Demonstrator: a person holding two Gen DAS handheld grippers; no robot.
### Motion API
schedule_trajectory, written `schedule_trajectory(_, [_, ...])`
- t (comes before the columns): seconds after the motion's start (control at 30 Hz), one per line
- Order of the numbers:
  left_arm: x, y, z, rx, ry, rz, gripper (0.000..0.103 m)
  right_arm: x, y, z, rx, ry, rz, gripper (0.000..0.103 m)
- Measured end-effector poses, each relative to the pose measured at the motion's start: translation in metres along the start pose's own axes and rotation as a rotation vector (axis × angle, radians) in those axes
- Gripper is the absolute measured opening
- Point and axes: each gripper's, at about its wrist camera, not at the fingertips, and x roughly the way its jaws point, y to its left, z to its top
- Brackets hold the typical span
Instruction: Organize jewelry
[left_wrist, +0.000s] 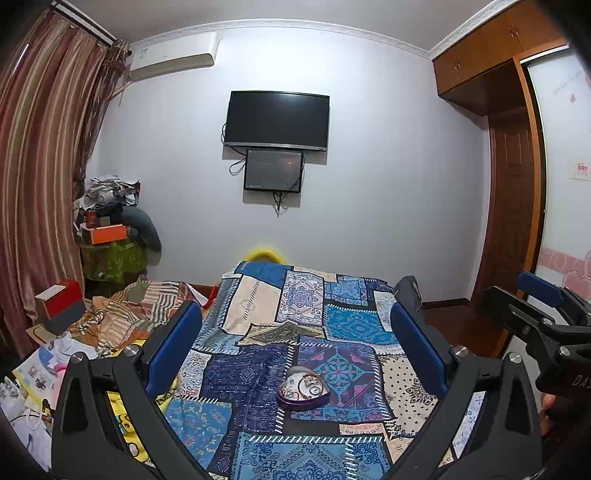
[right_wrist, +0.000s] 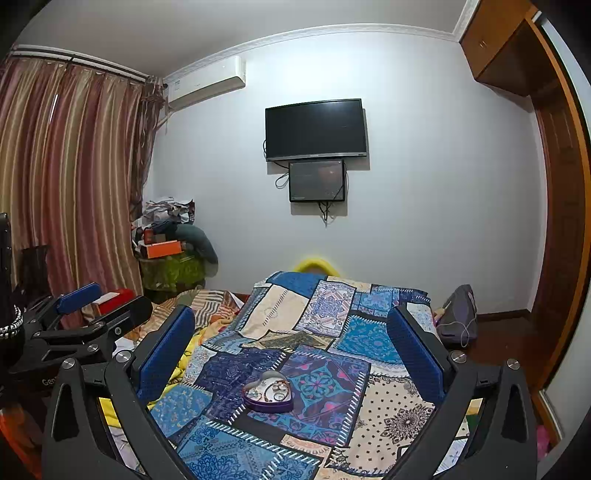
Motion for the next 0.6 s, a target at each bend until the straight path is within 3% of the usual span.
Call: schedule_trajectory(0.6, [0.0034, 0.0014, -0.0012, -0.008, 0.016, -0.024, 0.102, 0.0001, -0.0017, -0.003, 0.007, 0.001, -0.003, 0.103])
